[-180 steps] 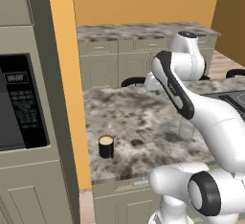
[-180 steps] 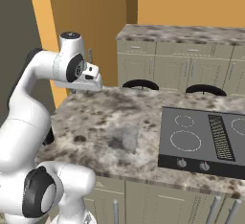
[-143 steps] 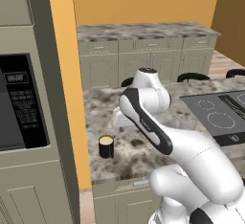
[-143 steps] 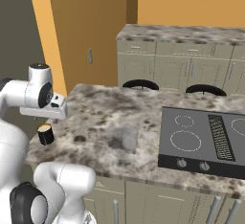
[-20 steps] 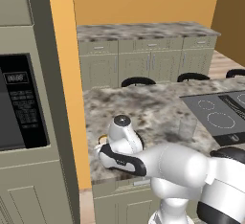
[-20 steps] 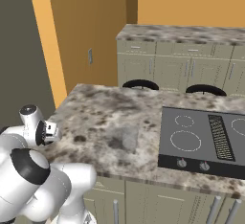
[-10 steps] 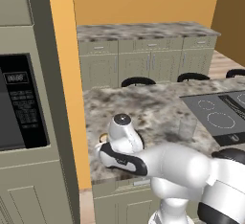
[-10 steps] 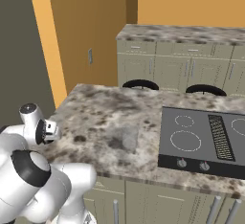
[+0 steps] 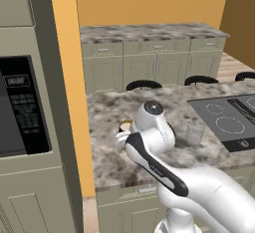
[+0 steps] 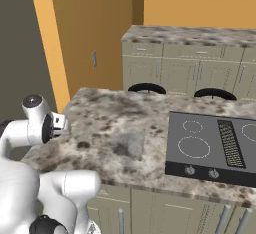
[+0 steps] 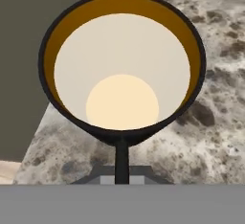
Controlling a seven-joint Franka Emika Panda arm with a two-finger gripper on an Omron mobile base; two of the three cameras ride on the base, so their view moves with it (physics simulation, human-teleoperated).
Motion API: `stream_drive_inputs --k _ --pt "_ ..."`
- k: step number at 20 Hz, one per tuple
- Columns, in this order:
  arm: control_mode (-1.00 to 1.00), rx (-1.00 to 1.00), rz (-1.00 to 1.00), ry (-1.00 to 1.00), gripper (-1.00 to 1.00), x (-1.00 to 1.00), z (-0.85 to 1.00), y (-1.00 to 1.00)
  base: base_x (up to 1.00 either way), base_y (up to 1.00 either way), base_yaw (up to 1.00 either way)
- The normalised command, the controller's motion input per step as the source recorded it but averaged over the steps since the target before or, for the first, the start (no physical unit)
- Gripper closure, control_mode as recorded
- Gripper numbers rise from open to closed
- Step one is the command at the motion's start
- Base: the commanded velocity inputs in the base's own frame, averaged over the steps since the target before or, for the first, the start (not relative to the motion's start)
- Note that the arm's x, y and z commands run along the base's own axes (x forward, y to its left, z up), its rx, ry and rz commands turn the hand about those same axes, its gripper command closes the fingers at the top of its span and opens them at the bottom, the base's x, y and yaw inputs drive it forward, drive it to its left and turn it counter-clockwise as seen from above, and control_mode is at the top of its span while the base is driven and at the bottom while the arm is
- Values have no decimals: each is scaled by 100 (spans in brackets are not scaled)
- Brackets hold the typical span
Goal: Pick the mug from the counter and place it inside the microwave. Then close the microwave.
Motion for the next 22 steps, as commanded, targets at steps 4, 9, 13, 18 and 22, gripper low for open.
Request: stream_drive_inputs --k 4,9,13,18,22 --pt "-100 0 0 -3 100 -8 99 -76 0 0 0" --pt "-100 0 0 -2 100 -45 100 -61 0 0 0" --pt "-100 0 -3 -1 100 -49 94 -64 0 0 0" --pt "-100 0 -15 0 100 -24 60 -72 0 0 0" --pt "-100 -5 -35 26 100 5 11 -20 0 0 0"
